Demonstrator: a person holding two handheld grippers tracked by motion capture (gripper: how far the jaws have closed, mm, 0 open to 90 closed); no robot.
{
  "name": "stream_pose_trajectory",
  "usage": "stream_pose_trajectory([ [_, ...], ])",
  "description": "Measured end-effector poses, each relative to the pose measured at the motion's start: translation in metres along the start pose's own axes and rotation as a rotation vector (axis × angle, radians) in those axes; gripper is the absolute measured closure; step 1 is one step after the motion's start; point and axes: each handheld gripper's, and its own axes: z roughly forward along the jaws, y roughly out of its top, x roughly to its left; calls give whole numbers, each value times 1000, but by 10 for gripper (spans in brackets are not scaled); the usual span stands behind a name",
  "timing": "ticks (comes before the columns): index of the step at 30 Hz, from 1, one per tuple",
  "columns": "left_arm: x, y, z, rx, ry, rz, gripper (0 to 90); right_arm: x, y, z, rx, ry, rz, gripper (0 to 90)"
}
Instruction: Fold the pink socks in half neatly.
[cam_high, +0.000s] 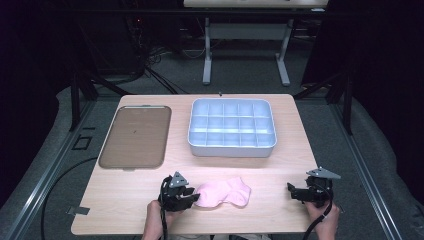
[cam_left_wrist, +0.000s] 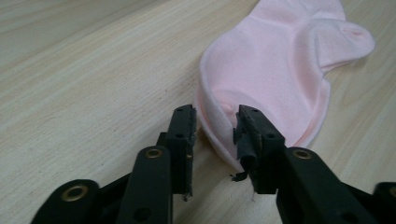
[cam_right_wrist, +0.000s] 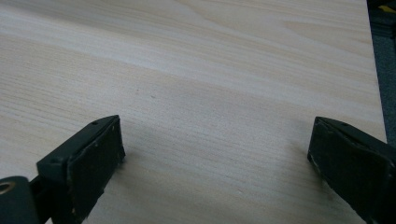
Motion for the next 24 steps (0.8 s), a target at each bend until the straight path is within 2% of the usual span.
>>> stream_pose_trajectory([
  [4, 0, -3, 2, -24, 9, -2, 772, 0, 0, 0, -1, 0, -1, 30],
  [8, 2, -6, 3, -47, -2, -6, 824, 1, 0, 0, -6, -3, 0, 37],
  [15, 5, -12, 4, -98, -26, -29, 840, 3, -1, -2, -11, -1, -8, 94],
  [19, 3, -13, 5, -102, -12, -7, 848, 4, 0, -3, -11, 8, -3, 117],
  [24, 3, -14, 5, -107, -11, -5, 848, 9, 0, -6, 6, 12, 0, 170],
])
